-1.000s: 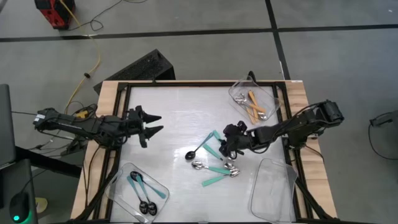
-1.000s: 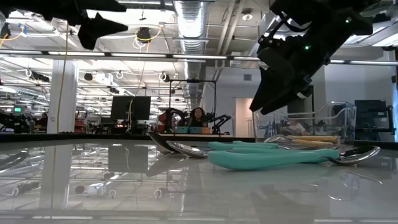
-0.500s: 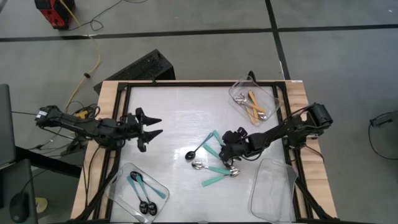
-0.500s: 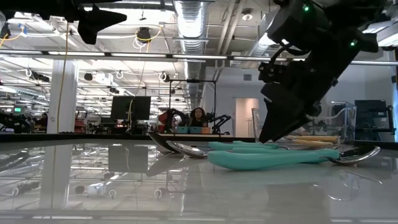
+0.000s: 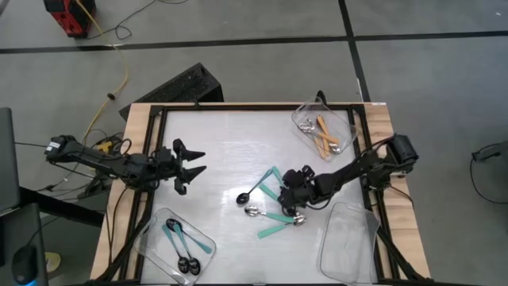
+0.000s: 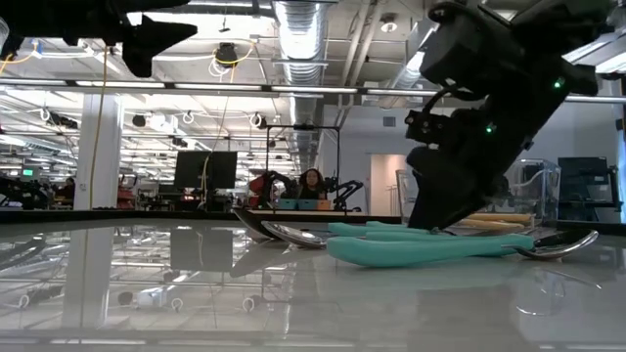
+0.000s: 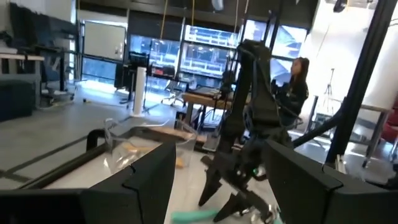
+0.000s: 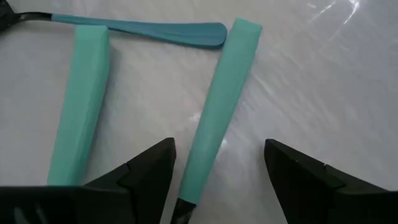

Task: Sort silverware by color (type)
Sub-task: Put the green spoon into the bottom right transparent bin

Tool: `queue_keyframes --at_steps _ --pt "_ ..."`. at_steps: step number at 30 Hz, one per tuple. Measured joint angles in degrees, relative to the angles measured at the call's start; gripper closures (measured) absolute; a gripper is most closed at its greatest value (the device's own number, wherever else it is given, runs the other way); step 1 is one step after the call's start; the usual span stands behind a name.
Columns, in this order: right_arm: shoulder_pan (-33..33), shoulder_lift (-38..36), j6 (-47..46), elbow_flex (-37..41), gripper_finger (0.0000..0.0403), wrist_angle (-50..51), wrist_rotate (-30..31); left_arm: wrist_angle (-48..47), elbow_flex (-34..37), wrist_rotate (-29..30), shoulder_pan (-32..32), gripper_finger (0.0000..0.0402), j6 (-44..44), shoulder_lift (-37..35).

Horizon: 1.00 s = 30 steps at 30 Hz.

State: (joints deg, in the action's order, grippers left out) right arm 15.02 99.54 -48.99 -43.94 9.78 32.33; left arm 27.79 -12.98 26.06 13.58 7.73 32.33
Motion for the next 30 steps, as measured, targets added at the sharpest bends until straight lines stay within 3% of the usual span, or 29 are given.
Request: queue_keyframes --at_steps 10,25,30 --pt "1.08 0.51 -2.07 0.02 0.0151 0.42 0.78 -0.38 0.81 -0.19 0.17 0.0176 1.55 -2.83" --pt "1.45 0.48 -6.96 0.13 0.0324 1.94 1.25 -0.81 0.81 -0.20 1.27 0.0176 0.12 -2.90" --pt "1.45 0.48 -7.05 0.13 0.0331 1.87 1.23 -1.39 0.80 -0.05 1.27 0.0176 -0.23 -2.87"
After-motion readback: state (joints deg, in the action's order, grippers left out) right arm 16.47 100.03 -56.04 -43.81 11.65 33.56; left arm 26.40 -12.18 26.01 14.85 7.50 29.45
